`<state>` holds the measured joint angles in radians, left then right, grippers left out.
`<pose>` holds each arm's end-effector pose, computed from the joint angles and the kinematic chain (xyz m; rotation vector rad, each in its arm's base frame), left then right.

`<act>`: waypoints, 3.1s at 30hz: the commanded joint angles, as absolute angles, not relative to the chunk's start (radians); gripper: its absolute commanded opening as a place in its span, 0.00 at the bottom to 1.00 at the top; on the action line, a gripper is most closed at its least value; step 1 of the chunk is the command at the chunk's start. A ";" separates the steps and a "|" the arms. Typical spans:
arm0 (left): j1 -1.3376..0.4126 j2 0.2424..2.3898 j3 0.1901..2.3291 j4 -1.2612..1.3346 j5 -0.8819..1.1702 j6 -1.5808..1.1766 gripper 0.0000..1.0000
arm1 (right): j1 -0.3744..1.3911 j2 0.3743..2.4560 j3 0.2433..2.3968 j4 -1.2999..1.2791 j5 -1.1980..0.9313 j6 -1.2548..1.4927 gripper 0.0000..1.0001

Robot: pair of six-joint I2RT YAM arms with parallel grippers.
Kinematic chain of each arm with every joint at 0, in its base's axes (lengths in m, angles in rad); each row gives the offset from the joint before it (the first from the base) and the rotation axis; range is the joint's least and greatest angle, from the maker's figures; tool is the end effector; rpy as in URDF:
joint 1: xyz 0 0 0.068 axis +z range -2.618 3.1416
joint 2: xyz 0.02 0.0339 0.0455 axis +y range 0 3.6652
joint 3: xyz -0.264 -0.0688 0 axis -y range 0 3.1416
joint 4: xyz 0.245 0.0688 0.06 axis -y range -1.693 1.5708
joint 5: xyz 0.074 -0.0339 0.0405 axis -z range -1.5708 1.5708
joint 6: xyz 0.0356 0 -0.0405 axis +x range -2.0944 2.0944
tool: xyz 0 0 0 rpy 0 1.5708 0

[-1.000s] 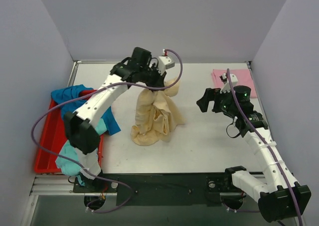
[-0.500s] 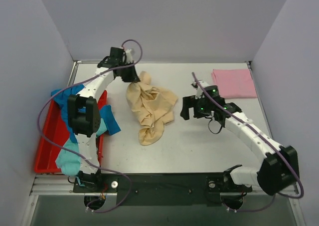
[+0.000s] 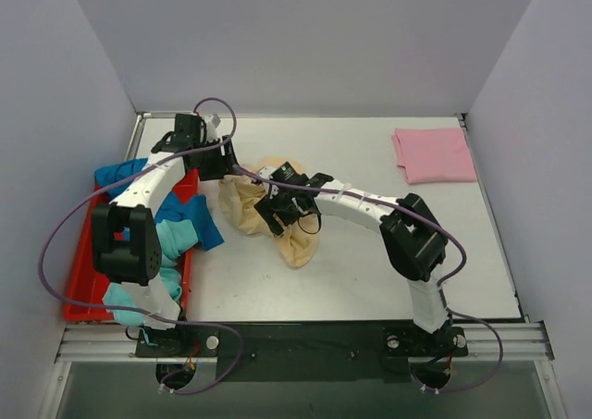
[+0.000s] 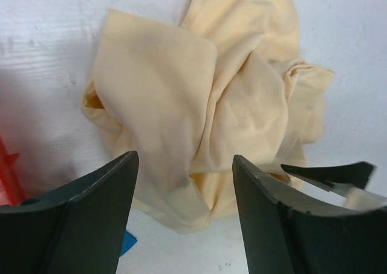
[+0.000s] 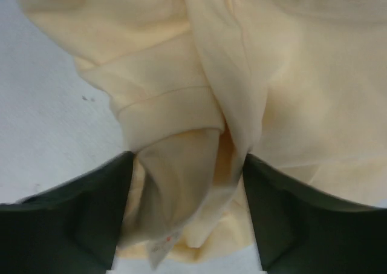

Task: Fold and stack the t-shirts
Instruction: Move the tshirt to the center of the board, then flatten out the tshirt

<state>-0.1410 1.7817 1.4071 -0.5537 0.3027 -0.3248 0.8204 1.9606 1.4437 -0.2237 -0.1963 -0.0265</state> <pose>0.3846 -0.0653 0.2514 -0.1042 2.5280 -0.5691 0.2973 0.3290 0.2153 -1.0701 2.1234 0.6205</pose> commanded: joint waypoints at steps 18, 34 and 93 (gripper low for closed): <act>-0.216 1.488 1.293 -0.569 0.462 0.265 0.74 | 0.272 1.902 1.570 -0.543 0.250 -0.223 0.45; -0.307 1.539 1.236 -0.537 0.417 0.321 0.74 | 0.299 1.241 0.757 -0.139 -0.058 0.477 0.57; -0.545 1.758 1.362 -0.090 0.127 0.710 0.00 | 0.112 1.032 0.951 -0.224 -0.264 0.327 0.00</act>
<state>-0.6563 1.9671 1.2762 -0.1547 0.1955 0.8406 0.1383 1.0428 0.8085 -0.1577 -0.2562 0.4099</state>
